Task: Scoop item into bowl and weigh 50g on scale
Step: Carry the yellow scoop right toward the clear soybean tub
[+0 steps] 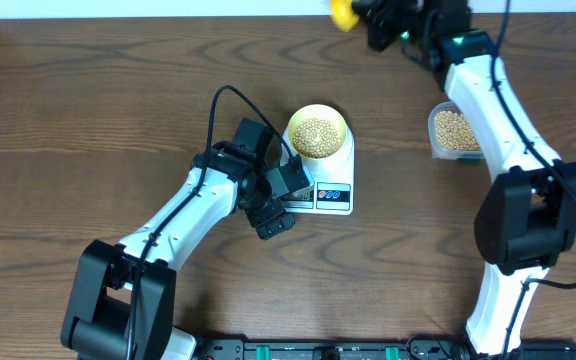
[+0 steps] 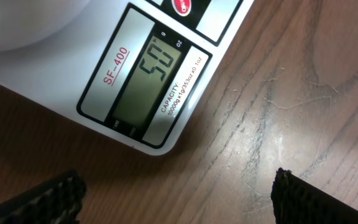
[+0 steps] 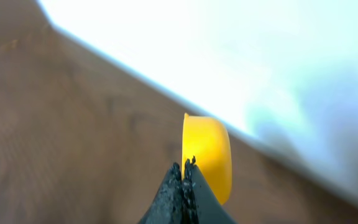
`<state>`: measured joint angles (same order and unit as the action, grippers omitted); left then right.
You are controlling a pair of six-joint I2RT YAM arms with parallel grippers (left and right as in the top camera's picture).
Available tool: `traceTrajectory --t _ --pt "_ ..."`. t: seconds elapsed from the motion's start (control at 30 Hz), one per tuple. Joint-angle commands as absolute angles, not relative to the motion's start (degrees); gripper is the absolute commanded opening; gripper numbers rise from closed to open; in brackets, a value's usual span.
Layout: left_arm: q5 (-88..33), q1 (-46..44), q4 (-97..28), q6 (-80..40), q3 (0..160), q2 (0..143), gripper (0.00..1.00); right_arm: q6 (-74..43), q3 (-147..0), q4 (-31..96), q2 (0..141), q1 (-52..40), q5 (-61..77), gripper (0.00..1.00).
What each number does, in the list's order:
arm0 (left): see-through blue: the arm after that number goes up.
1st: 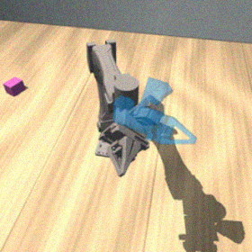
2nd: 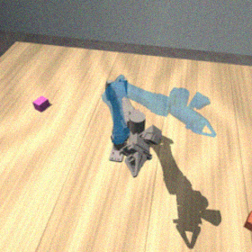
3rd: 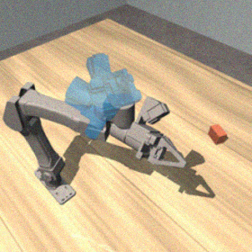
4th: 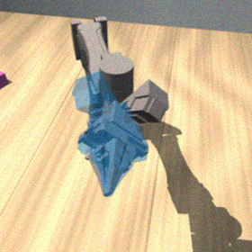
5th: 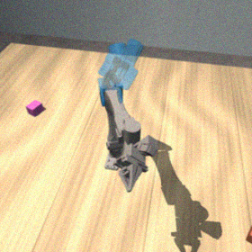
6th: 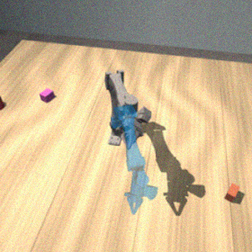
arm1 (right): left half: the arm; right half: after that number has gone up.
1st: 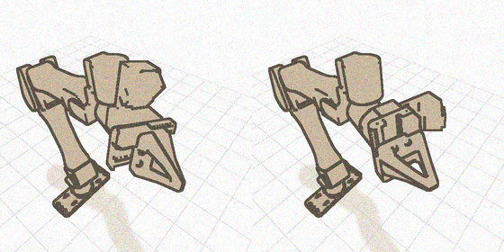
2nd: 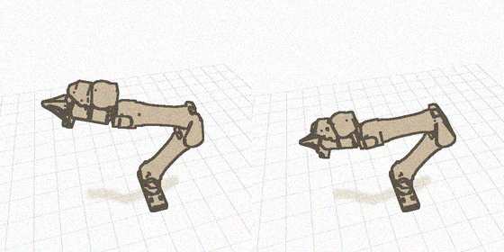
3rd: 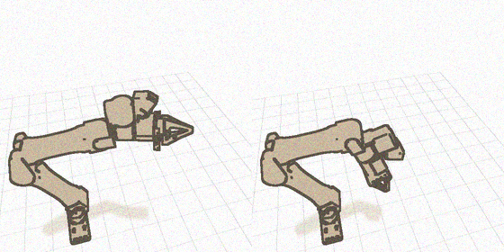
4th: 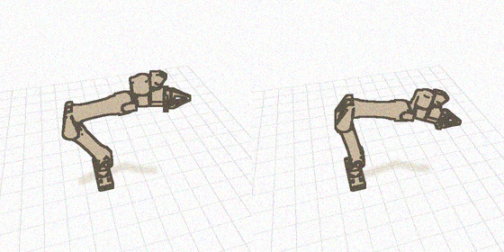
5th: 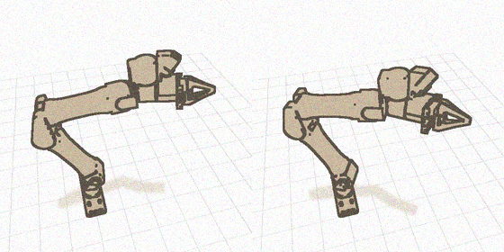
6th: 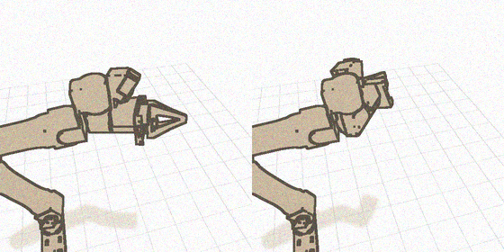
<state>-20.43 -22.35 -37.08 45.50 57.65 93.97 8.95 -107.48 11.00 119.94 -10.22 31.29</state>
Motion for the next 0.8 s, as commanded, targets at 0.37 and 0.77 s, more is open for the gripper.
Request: traceTrajectory --t 0.37,0.77 --pt "-20.0 -22.5 -37.2 46.5 57.3 94.4 0.98 7.3 -107.9 -6.8 117.2 -9.6 30.9 0.01" --pt "-20.0 -22.5 -37.2 46.5 57.3 94.4 0.98 7.3 -107.9 -5.6 117.2 -9.6 28.6 0.01"
